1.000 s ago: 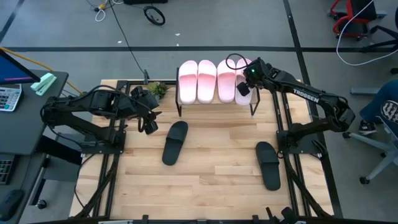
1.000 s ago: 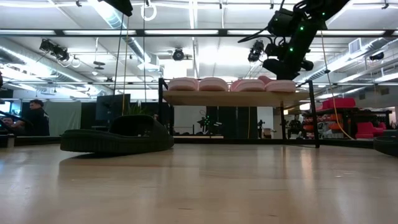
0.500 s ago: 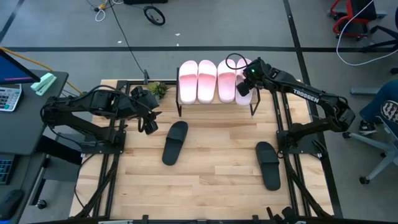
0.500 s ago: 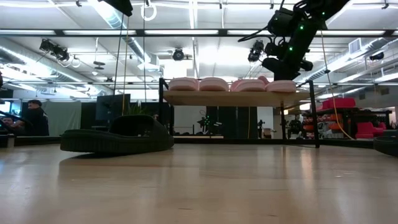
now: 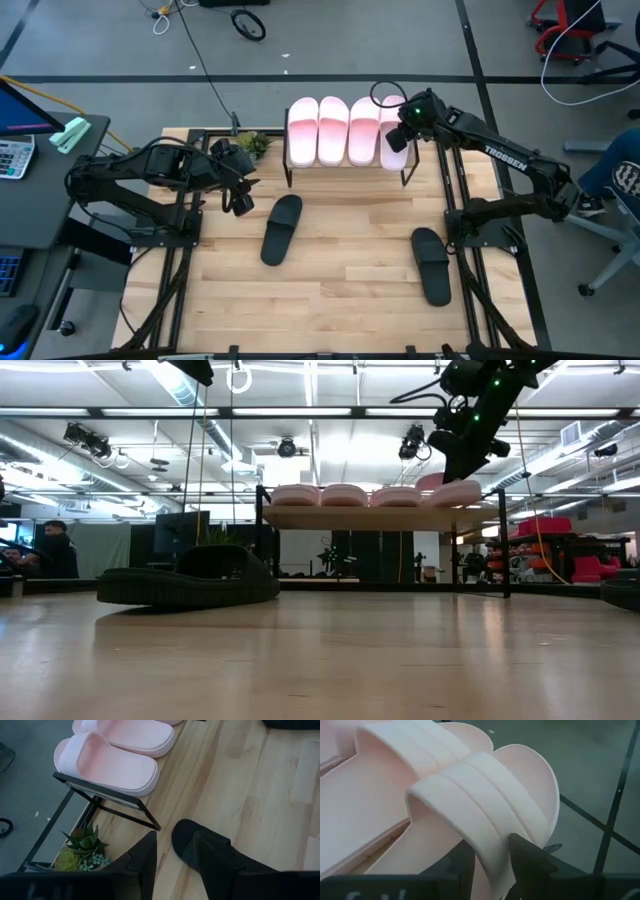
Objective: Pick and place slides into the shelf
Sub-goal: Put the pink slide on the shelf
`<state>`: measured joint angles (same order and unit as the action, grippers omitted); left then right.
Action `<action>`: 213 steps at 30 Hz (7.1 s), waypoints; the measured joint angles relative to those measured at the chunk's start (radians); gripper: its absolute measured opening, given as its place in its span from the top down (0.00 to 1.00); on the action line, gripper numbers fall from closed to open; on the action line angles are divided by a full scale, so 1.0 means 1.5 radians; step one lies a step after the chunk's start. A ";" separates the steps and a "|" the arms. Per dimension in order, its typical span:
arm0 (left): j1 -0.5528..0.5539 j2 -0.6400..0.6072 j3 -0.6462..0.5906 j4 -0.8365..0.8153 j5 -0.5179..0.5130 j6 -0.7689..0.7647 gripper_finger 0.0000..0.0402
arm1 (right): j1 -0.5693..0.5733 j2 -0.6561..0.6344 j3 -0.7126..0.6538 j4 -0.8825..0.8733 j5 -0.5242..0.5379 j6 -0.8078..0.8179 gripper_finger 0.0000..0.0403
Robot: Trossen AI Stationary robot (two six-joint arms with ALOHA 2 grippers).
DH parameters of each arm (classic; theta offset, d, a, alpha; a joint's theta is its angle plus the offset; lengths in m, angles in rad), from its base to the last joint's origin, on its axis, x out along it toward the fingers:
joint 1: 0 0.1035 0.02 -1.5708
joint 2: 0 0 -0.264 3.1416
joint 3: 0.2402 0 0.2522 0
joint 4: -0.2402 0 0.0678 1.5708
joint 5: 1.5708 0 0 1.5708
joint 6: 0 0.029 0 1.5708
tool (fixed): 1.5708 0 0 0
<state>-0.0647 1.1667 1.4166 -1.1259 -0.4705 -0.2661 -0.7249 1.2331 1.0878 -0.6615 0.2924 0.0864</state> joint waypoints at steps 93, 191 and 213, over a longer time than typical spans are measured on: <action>0.000 0.000 -0.001 0.000 0.000 0.035 0.67 | 0.008 0.157 -0.006 0.192 0.105 0.046 0.99; 0.000 0.000 0.000 0.020 0.000 0.034 0.66 | 0.094 0.114 -0.015 0.038 0.080 0.028 1.00; 0.000 0.000 0.000 0.038 -0.001 0.036 0.67 | 0.087 0.111 -0.051 0.049 0.048 0.062 1.00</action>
<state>-0.0646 1.1671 1.4163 -1.0695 -0.4713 -0.2128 -0.5942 1.3994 1.0115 -0.5874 0.3647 0.1799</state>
